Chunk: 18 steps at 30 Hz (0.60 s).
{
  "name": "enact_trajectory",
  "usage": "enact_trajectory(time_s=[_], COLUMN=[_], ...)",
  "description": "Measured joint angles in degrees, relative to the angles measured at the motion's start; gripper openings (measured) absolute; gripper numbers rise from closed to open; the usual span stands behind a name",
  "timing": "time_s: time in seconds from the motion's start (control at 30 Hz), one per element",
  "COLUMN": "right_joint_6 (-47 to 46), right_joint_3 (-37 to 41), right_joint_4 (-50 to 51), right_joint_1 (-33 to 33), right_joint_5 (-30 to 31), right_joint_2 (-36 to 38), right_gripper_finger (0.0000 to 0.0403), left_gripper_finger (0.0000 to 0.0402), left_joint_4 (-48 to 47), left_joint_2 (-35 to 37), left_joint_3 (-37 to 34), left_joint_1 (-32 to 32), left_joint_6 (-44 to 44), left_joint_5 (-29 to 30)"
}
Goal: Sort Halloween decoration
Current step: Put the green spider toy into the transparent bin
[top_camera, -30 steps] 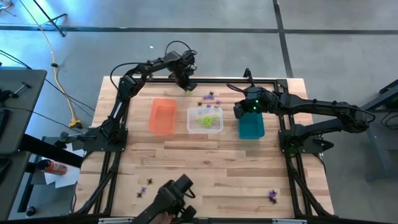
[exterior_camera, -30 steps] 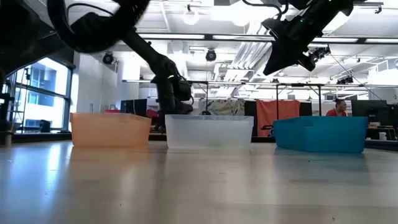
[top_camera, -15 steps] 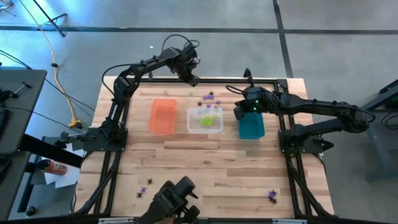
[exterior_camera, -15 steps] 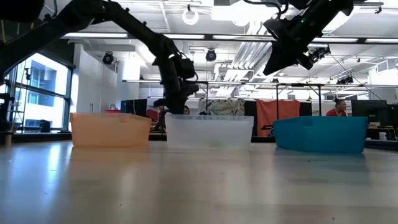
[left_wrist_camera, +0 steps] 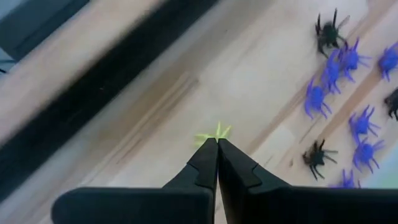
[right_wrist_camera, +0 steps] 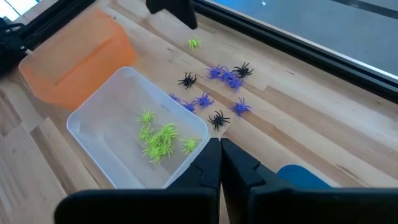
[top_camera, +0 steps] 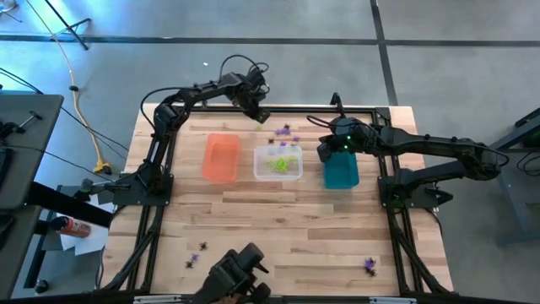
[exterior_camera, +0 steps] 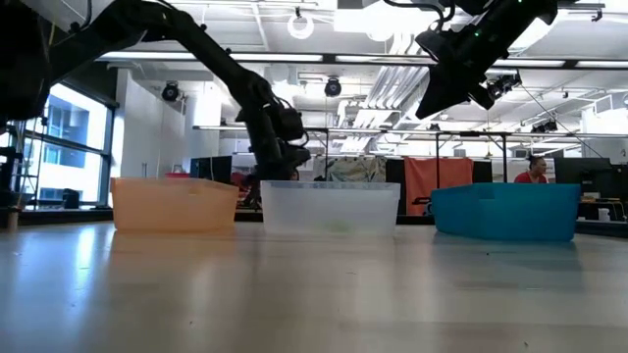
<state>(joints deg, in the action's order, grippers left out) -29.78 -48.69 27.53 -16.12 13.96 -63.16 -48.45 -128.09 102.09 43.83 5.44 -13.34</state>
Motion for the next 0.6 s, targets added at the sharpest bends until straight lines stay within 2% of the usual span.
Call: enact_trajectory(time_s=[0.23, 0.6], right_joint_6=[-1.8, -3.2], right_joint_3=[0.0, 0.0], right_joint_4=[-0.1, -2.2], right_joint_1=[0.0, 0.0], right_joint_5=[0.2, 1.1], right_joint_2=[0.0, 0.0], right_gripper_finger=[0.0000, 0.0000], left_gripper_finger=[0.0000, 0.0000], left_joint_4=[5.8, 2.8], left_joint_2=[0.0, 0.0], left_joint_3=[-2.8, -3.0], left_joint_1=[-1.0, -2.9], left_joint_6=[0.7, -1.1], left_joint_5=[0.6, 3.6])
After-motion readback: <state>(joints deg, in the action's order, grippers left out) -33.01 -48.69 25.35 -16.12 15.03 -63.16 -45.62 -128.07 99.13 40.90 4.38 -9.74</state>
